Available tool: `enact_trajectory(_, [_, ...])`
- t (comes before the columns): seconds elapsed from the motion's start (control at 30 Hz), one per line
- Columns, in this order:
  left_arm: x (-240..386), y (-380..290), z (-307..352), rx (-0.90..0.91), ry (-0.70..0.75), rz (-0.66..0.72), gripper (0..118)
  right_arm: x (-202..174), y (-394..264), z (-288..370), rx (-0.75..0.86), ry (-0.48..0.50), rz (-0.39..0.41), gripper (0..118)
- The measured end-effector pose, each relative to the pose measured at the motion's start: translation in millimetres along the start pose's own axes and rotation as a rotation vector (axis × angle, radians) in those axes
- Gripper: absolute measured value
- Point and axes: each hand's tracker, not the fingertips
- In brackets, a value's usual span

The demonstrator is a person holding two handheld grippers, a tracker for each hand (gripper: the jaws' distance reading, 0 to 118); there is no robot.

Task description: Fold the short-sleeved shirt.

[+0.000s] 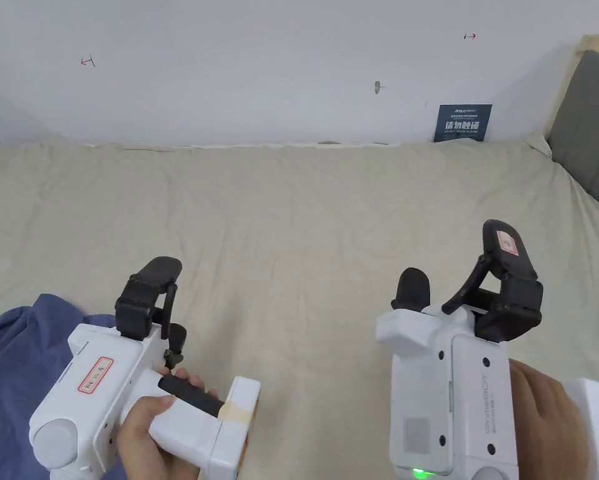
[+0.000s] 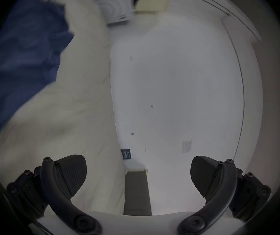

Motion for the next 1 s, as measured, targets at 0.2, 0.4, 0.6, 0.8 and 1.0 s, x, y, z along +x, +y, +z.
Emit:
enact_trajectory(0.2, [53,-42,6,0.177,0.171,-1.119,118,36,-27,-24,-0.317,0.29,-0.729,118])
enact_trajectory(0.4, [48,-72,3,0.222,0.188,-1.586,118,33,-48,-26,-0.399,0.351,-0.976,118])
enact_trajectory(0.6, [42,-61,0,0.215,0.209,-1.473,118,30,-45,-24,-0.403,0.367,-0.951,118])
enact_trajectory(0.8, [42,-57,2,0.222,0.207,-1.461,118,31,-46,-25,-0.414,0.368,-0.975,118])
enact_trajectory(1.0, [43,-56,4,0.225,0.208,-1.459,118,32,-46,-25,-0.41,0.376,-0.967,118])
